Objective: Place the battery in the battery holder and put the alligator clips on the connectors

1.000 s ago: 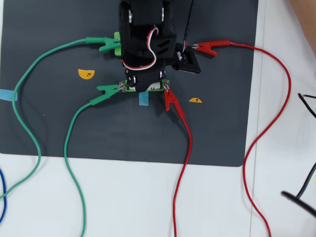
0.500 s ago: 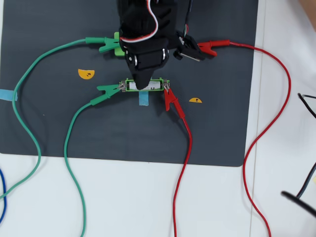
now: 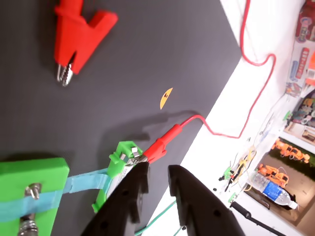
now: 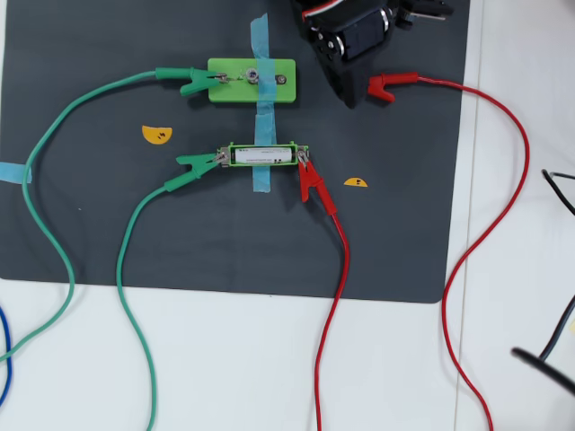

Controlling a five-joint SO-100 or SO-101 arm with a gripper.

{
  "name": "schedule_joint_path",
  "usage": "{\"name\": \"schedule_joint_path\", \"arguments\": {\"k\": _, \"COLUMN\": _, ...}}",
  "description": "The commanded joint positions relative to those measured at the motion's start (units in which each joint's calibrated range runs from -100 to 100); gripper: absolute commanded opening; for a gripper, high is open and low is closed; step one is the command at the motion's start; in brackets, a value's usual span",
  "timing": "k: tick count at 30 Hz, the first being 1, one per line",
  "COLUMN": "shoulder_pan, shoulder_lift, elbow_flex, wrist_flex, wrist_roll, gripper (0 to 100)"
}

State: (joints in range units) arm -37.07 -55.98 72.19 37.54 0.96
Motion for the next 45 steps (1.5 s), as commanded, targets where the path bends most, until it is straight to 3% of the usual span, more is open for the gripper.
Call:
{"name": "schedule_joint_path", "arguments": {"k": 1, "shoulder_pan": -4.48, "shoulder_lift": -5.73, "elbow_flex": -0.44, "wrist_flex": 2.30, "wrist_roll": -4.06, "gripper": 2}}
{"name": "schedule_joint_path", "arguments": {"k": 8, "shoulder_pan": -10.54, "shoulder_lift": -3.61, "elbow_flex": -5.44, "wrist_flex": 1.70, "wrist_roll": -6.87, "gripper": 2}}
{"name": "schedule_joint_path", "arguments": {"k": 15, "shoulder_pan": -11.75, "shoulder_lift": 11.54, "elbow_flex": -19.21, "wrist_flex": 2.47, "wrist_roll": -8.33, "gripper": 2}}
{"name": "schedule_joint_path", "arguments": {"k": 21, "shoulder_pan": -11.65, "shoulder_lift": 26.59, "elbow_flex": -34.12, "wrist_flex": 14.59, "wrist_roll": -13.85, "gripper": 8}}
{"name": "schedule_joint_path", "arguments": {"k": 30, "shoulder_pan": -12.05, "shoulder_lift": 39.18, "elbow_flex": -47.89, "wrist_flex": 32.04, "wrist_roll": -12.44, "gripper": 6}}
{"name": "schedule_joint_path", "arguments": {"k": 34, "shoulder_pan": -12.05, "shoulder_lift": 41.99, "elbow_flex": -49.47, "wrist_flex": 35.82, "wrist_roll": -10.83, "gripper": 6}}
{"name": "schedule_joint_path", "arguments": {"k": 45, "shoulder_pan": -13.97, "shoulder_lift": 48.03, "elbow_flex": -56.05, "wrist_flex": 38.48, "wrist_roll": -12.81, "gripper": 6}}
